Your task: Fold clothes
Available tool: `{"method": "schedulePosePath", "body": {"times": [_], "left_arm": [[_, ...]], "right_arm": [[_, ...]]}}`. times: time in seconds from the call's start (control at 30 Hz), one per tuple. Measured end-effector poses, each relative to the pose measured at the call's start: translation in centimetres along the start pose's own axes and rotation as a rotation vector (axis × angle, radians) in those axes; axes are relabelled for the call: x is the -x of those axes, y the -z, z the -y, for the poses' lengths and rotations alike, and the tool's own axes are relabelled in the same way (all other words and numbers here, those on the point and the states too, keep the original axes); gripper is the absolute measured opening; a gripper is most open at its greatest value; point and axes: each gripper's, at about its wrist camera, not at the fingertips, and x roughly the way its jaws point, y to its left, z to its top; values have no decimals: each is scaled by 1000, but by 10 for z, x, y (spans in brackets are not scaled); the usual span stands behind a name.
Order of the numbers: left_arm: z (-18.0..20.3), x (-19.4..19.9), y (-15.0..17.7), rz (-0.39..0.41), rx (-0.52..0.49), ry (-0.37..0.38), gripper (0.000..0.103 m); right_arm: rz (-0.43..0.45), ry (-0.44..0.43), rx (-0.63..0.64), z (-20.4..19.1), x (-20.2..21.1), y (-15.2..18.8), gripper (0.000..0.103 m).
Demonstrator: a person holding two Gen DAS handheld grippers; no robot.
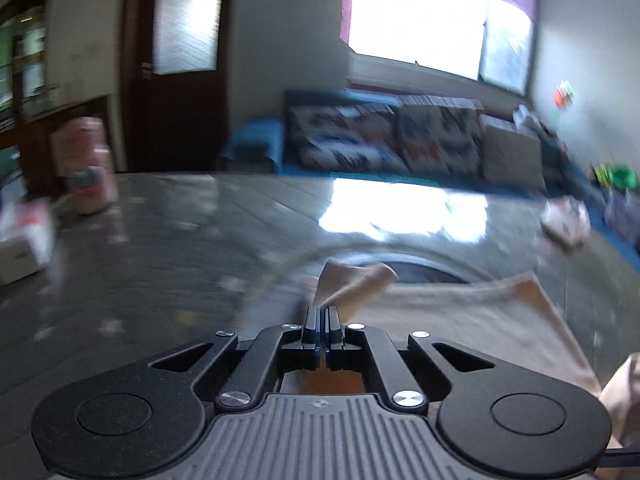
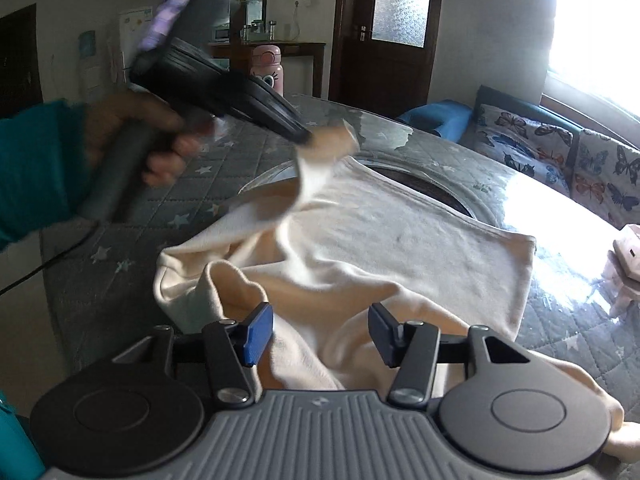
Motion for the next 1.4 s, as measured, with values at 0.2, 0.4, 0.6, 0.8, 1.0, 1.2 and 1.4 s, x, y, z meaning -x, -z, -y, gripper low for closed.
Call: {"method": "schedulePosePath", "body": {"times": [0.2,0.4,0.6,0.8,1.0,1.2,1.4], "left_arm": [[-60,77,21,80,124,-101,2],[-113,116,65,25,195,-255,2],[-137,111,97,-90,231,-319,3],[-132,117,94,-121,199,-342,7],[-75,127,88,-84,54,-81,16],[-3,110,91,-105,-107,139,39],[54,92,94,-136,-237,323,34]], "right_arm": [[-5,10,10,-4,3,5,55],[-29,-6,39,-9,2,8,53],[-62,-7,48,-15,1,14,46],[-53,-10,36,-11,6,13,35],[-70,0,53,-10,3,12,33],[-74,27,92,-16,3,15,31],[-70,38,101,-17,8,19,17]]}}
